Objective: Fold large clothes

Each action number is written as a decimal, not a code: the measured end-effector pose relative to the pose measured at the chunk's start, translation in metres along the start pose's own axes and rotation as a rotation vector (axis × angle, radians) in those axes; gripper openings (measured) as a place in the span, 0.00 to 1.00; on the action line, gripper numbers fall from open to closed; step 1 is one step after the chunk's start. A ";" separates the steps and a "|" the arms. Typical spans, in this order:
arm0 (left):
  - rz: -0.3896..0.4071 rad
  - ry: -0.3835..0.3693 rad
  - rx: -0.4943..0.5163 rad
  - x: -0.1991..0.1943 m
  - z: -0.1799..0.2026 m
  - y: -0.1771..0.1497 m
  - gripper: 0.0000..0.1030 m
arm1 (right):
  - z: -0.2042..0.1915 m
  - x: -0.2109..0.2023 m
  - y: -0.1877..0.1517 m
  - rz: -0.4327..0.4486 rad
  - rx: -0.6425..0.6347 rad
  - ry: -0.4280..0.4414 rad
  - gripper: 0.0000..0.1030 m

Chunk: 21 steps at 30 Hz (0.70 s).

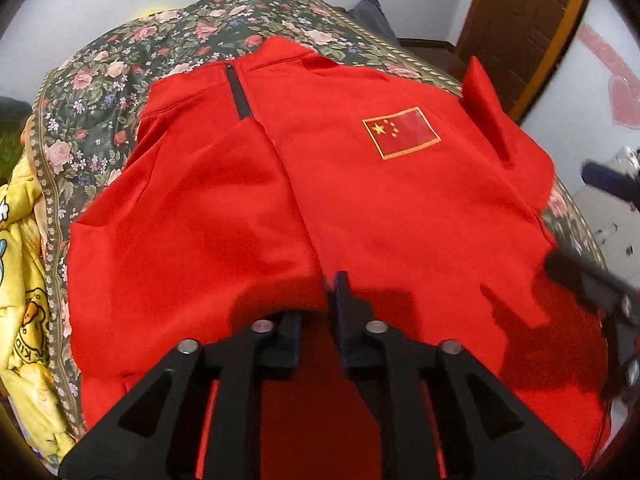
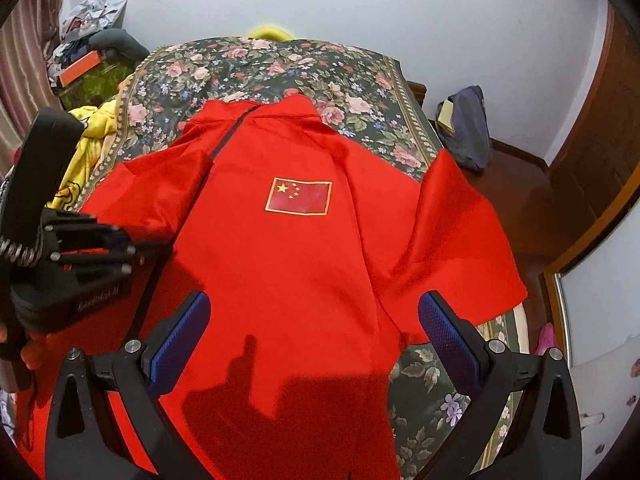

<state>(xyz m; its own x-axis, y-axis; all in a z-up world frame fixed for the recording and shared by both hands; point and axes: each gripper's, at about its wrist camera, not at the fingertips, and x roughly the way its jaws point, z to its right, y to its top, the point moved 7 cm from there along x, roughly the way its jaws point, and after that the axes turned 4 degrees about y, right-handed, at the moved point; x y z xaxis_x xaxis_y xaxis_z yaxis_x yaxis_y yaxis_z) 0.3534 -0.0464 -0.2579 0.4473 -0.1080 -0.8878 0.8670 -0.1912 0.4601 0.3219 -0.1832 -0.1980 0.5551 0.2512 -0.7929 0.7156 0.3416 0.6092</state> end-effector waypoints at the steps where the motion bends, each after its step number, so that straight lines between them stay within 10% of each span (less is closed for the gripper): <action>1: 0.005 -0.001 -0.001 -0.005 -0.004 -0.003 0.32 | -0.004 -0.001 0.002 0.002 -0.011 -0.002 1.00; 12: 0.169 0.121 -0.154 -0.086 -0.113 -0.043 0.49 | -0.081 -0.006 0.032 0.021 -0.162 0.067 1.00; 21: 0.056 0.218 -0.286 -0.065 -0.204 -0.115 0.49 | -0.165 0.037 0.038 -0.038 -0.355 0.109 0.99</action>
<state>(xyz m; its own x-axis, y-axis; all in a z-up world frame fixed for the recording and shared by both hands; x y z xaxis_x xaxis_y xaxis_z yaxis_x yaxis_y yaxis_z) 0.2690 0.1812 -0.2550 0.5053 0.1057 -0.8564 0.8525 0.0929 0.5145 0.2995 -0.0119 -0.2055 0.4693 0.3206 -0.8228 0.5329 0.6402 0.5533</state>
